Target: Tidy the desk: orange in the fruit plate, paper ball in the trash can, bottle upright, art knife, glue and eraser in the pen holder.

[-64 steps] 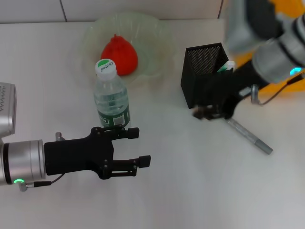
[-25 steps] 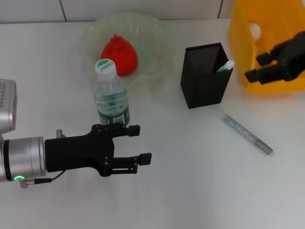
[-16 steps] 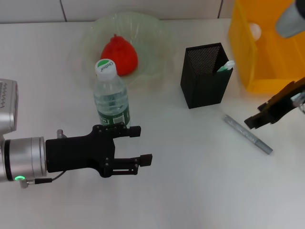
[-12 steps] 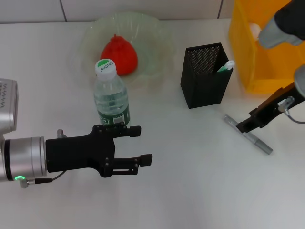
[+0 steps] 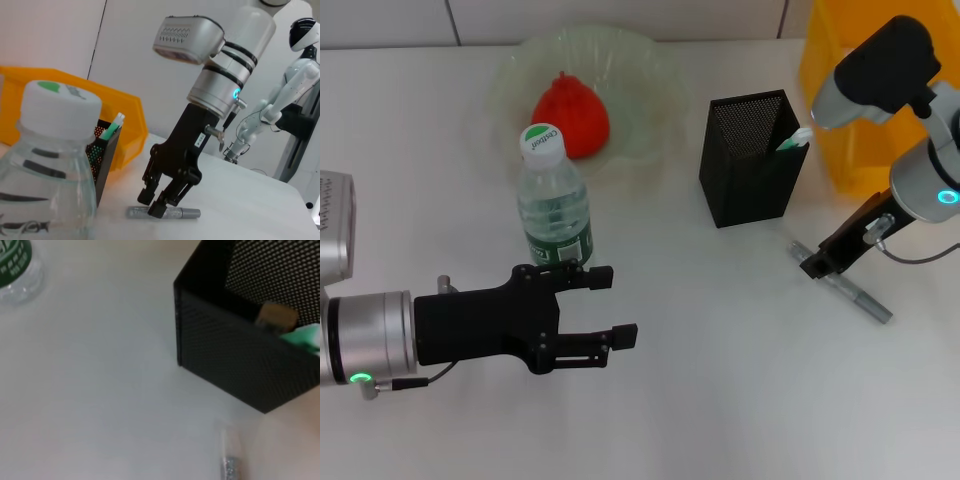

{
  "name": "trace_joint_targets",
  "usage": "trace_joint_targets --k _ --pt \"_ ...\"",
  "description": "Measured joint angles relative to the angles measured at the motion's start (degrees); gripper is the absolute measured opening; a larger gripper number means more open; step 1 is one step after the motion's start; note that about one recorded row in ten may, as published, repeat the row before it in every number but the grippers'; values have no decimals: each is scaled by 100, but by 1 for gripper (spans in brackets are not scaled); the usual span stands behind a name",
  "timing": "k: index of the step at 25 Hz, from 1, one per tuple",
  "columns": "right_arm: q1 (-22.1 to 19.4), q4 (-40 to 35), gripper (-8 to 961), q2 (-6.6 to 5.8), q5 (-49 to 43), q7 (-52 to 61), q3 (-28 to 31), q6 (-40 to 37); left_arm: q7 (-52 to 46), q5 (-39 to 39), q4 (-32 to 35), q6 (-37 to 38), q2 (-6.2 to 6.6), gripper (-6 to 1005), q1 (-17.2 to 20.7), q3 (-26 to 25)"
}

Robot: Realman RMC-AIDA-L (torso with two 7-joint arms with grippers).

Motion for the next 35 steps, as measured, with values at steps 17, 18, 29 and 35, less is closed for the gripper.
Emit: trace_joint_targets --k 17,18,29,35 --pt "-295 -501 177 11 120 -81 -141 -17 4 -2 -16 2 -2 812 16 0" --pt "-377 -679 165 4 177 -106 -127 -73 4 -2 -16 7 -2 812 19 0" --pt "-1490 -860 134 -11 5418 -3588 2580 -870 7 -11 -15 43 -9 813 26 13" --pt "-1451 1403 132 -13 7264 -6176 3098 -863 -25 -11 -16 43 -20 813 11 14"
